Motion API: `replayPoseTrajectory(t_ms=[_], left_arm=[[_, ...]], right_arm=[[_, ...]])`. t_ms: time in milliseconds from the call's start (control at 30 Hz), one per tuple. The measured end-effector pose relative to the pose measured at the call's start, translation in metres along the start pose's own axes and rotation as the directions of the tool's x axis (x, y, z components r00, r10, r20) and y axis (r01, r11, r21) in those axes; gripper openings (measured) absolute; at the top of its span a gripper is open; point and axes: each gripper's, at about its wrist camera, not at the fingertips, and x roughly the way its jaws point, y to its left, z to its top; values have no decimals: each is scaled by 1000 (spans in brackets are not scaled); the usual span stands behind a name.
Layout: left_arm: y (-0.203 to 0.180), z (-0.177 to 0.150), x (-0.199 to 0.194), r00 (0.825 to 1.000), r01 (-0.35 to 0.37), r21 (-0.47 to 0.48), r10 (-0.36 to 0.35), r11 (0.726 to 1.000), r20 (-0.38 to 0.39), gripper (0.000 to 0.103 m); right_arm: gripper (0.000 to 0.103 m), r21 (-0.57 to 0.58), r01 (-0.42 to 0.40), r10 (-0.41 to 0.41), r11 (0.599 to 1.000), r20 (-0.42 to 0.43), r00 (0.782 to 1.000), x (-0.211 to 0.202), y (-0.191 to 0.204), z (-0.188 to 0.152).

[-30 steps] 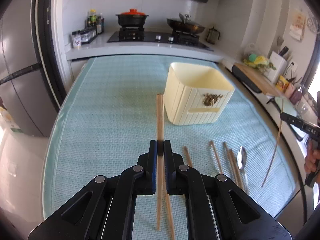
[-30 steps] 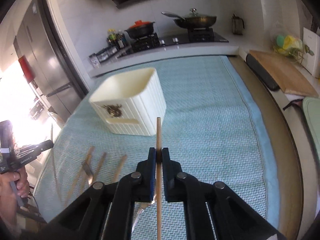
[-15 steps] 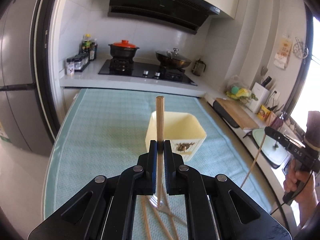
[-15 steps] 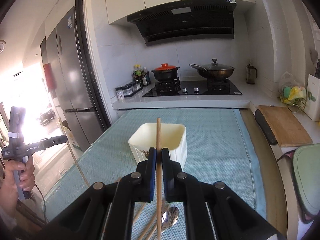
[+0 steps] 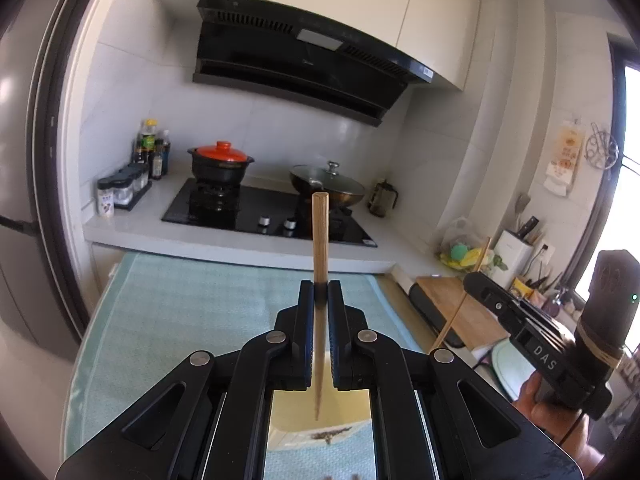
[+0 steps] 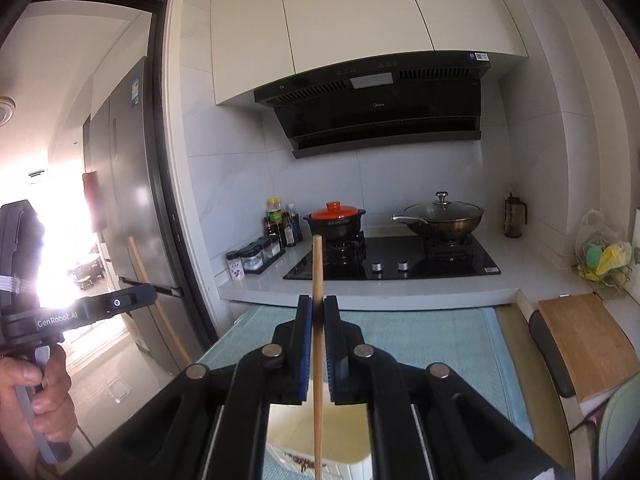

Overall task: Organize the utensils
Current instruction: 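Lift both chopsticks and drop them into the cream holder, opening both tools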

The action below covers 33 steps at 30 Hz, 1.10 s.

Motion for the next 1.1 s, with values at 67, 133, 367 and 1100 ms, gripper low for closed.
replayPoseTrajectory(t_ms=[67,133,367,1100], left_arm=[[0,-5,22,1000,-2,-7,2,1000,-15,4],[2,-14,47,998,-5,-22,4,1000,-57,4],[11,-58,117,967,-37,-15,32,999,-252,4],[-21,-101,-37,981,-190,208,194,960,-2,98]], right_arm=[[6,-9,0,0,1000,6,1000,19,-1,-3],[6,-13,-3,3,1000,-11,1000,40,-4,-11],[6,-4,-17,16,1000,-203,979,106,-15,-63],[65,-99,92,-106,991,-143,984,-6,-6,-63]])
